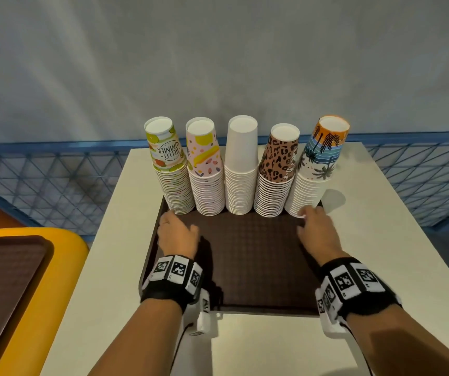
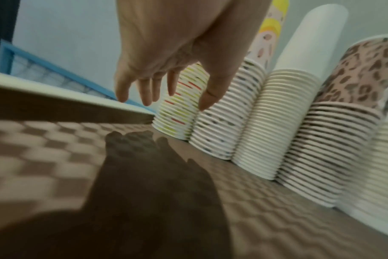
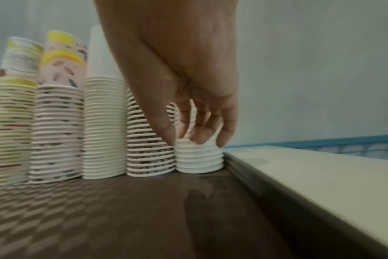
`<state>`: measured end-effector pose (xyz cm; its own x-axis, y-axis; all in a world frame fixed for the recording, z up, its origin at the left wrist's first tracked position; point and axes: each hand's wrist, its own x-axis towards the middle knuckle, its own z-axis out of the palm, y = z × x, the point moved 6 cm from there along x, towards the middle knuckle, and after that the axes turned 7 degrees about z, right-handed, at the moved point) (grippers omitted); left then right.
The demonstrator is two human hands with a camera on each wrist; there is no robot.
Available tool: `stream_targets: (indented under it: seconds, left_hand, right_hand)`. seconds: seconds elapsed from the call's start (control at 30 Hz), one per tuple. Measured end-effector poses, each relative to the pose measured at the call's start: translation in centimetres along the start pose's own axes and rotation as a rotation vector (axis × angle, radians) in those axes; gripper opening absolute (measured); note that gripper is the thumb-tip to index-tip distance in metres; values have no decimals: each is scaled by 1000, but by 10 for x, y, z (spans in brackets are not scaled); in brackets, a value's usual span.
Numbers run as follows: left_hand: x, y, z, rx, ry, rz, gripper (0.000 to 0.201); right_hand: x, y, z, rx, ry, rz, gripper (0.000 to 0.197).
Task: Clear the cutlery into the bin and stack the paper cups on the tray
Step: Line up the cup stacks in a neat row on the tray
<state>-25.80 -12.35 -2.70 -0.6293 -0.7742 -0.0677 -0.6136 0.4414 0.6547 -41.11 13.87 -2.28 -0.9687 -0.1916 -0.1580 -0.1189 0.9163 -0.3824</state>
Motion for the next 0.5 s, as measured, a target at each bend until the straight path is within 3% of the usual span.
stream_targets:
  seconds: [0.13,0.27,0.5]
  left_hand:
    - [2,-39,-14,314,-129,4,43]
    - [6,-51,-26,426,-170,52,31]
    - [-11,-48,-30,501,-231,60,28]
  right_hand:
    - [-10,51,-2,-163,-60,228,36]
    - [-14,64,-2,-157,-106,188,28]
    - [-35,71,-7,-174,-108,145,32]
